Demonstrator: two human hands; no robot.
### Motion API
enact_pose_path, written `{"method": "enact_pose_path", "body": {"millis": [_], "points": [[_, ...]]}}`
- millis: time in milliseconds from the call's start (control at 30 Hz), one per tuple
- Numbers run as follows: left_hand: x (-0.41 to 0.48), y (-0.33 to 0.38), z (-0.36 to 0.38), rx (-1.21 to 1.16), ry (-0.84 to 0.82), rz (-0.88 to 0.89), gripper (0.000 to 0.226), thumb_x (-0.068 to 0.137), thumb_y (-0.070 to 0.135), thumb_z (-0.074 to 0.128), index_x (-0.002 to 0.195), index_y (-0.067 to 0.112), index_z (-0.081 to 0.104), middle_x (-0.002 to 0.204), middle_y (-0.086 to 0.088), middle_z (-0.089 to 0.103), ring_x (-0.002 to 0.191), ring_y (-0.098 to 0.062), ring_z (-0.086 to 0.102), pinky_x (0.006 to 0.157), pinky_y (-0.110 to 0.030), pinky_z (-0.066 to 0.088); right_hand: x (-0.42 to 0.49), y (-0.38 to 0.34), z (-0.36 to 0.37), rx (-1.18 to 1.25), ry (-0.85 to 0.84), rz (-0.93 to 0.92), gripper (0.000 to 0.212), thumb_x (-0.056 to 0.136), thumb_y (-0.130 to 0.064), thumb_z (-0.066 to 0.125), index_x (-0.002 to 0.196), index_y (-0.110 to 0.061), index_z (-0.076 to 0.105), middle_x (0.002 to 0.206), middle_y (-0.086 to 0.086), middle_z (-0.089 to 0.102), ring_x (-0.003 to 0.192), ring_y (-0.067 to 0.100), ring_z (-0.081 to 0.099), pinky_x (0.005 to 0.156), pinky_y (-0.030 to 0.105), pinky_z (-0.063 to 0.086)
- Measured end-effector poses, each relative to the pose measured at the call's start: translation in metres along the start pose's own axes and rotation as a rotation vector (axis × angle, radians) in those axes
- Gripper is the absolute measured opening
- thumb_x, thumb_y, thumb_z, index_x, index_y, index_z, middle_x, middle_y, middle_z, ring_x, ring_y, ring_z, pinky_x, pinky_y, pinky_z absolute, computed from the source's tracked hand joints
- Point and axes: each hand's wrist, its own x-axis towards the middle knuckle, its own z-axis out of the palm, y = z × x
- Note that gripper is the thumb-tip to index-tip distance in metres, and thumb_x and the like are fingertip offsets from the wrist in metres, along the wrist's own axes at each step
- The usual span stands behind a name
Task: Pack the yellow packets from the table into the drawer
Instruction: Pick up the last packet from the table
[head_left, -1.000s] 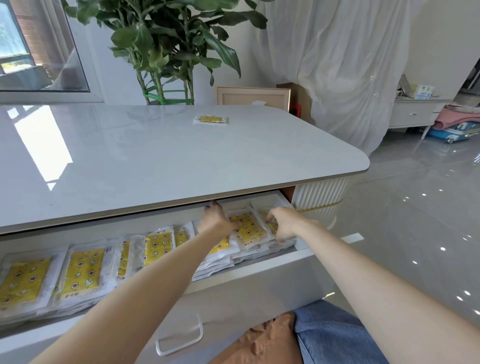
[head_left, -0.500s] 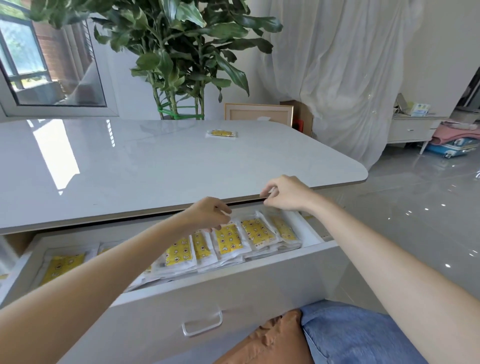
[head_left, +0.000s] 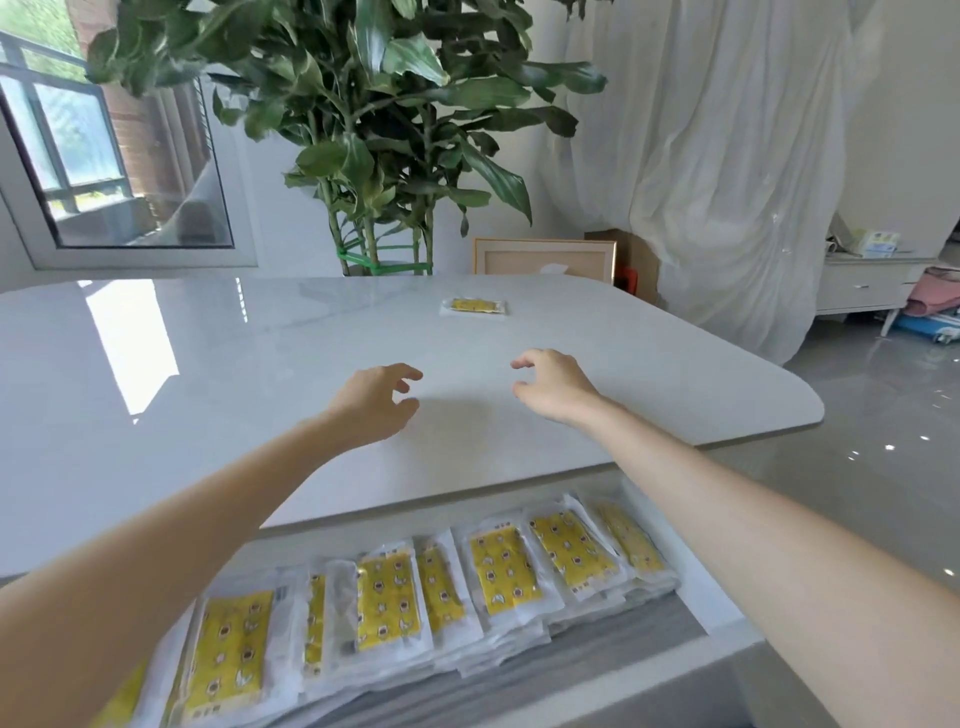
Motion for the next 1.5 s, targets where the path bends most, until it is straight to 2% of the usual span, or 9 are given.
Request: {"method": "enact_pose_path", "body": {"millis": [200, 300, 400, 667, 733, 900, 1167, 1400, 1500], "points": [[0.078, -0.038, 0.015, 0.216, 0.016, 0.004, 0.046, 0.095, 0.037, 0.044, 0.141, 0.033, 0.04, 0.144, -0.002, 0.045, 0.133, -0.026, 0.039, 0.108, -0.039, 0.034, 0.096, 0.011, 0.04, -0.107, -0.04, 0.001, 0.048, 0.099, -0.024, 0.043, 0.143, -0.008, 0.04, 0.158, 0.008, 0.019, 0.145, 0.023, 0.022, 0.116, 0.033, 0.024], [0.114, -0.046, 0.02, 0.312, 0.035, 0.032, 0.043, 0.098, 0.04, 0.035, 0.141, 0.035, 0.039, 0.147, 0.003, 0.039, 0.134, -0.025, 0.035, 0.106, -0.038, 0.03, 0.145, 0.021, 0.056, -0.163, 0.007, 0.032, 0.044, 0.1, -0.027, 0.038, 0.135, -0.004, 0.05, 0.16, 0.008, 0.013, 0.145, 0.025, 0.022, 0.116, 0.036, 0.023], [0.145, -0.054, 0.022, 0.352, 0.061, 0.092, 0.037, 0.099, 0.038, 0.03, 0.129, 0.033, 0.051, 0.142, 0.003, 0.043, 0.128, -0.025, 0.04, 0.103, -0.038, 0.032, 0.192, 0.027, 0.068, -0.198, 0.069, 0.04, 0.041, 0.1, -0.028, 0.034, 0.12, -0.004, 0.06, 0.161, 0.005, 0.011, 0.143, 0.025, 0.023, 0.115, 0.04, 0.024], [0.208, -0.066, 0.031, 0.296, 0.117, 0.148, 0.038, 0.098, 0.036, 0.032, 0.132, 0.035, 0.05, 0.139, 0.004, 0.044, 0.126, -0.023, 0.038, 0.105, -0.037, 0.032, 0.275, 0.035, 0.086, -0.288, -0.003, 0.052, 0.051, 0.101, -0.03, 0.02, 0.148, -0.014, 0.033, 0.161, -0.006, 0.01, 0.148, 0.019, 0.01, 0.118, 0.049, 0.012], [0.213, -0.067, 0.033, 0.294, 0.121, 0.15, 0.039, 0.098, 0.036, 0.033, 0.132, 0.034, 0.05, 0.139, 0.004, 0.044, 0.126, -0.023, 0.038, 0.106, -0.037, 0.031, 0.28, 0.035, 0.087, -0.284, 0.002, 0.073, 0.05, 0.101, -0.029, 0.02, 0.147, -0.015, 0.033, 0.159, -0.007, 0.019, 0.146, 0.021, 0.017, 0.118, 0.05, 0.01], [0.207, -0.073, 0.034, 0.186, 0.166, 0.137, 0.039, 0.096, 0.03, 0.038, 0.132, 0.029, 0.052, 0.139, 0.003, 0.045, 0.126, -0.022, 0.043, 0.102, -0.035, 0.039, 0.262, 0.027, 0.085, -0.258, 0.047, 0.08, 0.039, 0.1, -0.023, 0.024, 0.127, -0.009, 0.049, 0.147, 0.005, 0.041, 0.132, 0.029, 0.039, 0.112, 0.042, 0.025], [0.152, -0.074, 0.023, 0.058, 0.229, 0.143, 0.055, 0.095, 0.017, 0.043, 0.147, 0.025, 0.029, 0.15, -0.001, 0.031, 0.135, -0.023, 0.036, 0.107, -0.032, 0.034, 0.169, -0.002, 0.086, -0.28, 0.02, -0.072, 0.038, 0.103, -0.023, 0.028, 0.132, -0.01, 0.049, 0.152, -0.004, 0.032, 0.132, 0.028, 0.037, 0.111, 0.047, 0.026], [0.087, -0.069, 0.013, -0.067, 0.269, 0.111, 0.06, 0.087, 0.019, 0.06, 0.143, 0.026, 0.04, 0.148, -0.001, 0.038, 0.135, -0.02, 0.039, 0.107, -0.028, 0.032, 0.076, -0.025, 0.08, -0.127, -0.008, -0.241, 0.039, 0.101, -0.02, 0.036, 0.135, -0.013, 0.053, 0.149, -0.006, 0.04, 0.135, 0.022, 0.039, 0.113, 0.048, 0.027], [0.059, -0.071, 0.006, -0.053, 0.253, 0.09, 0.057, 0.087, 0.019, 0.059, 0.14, 0.029, 0.043, 0.149, 0.0, 0.037, 0.135, -0.021, 0.039, 0.108, -0.031, 0.032, 0.041, -0.036, 0.072, -0.061, 0.006, -0.281, 0.037, 0.099, -0.019, 0.038, 0.129, -0.013, 0.059, 0.142, -0.005, 0.05, 0.132, 0.018, 0.044, 0.113, 0.04, 0.03]]}}
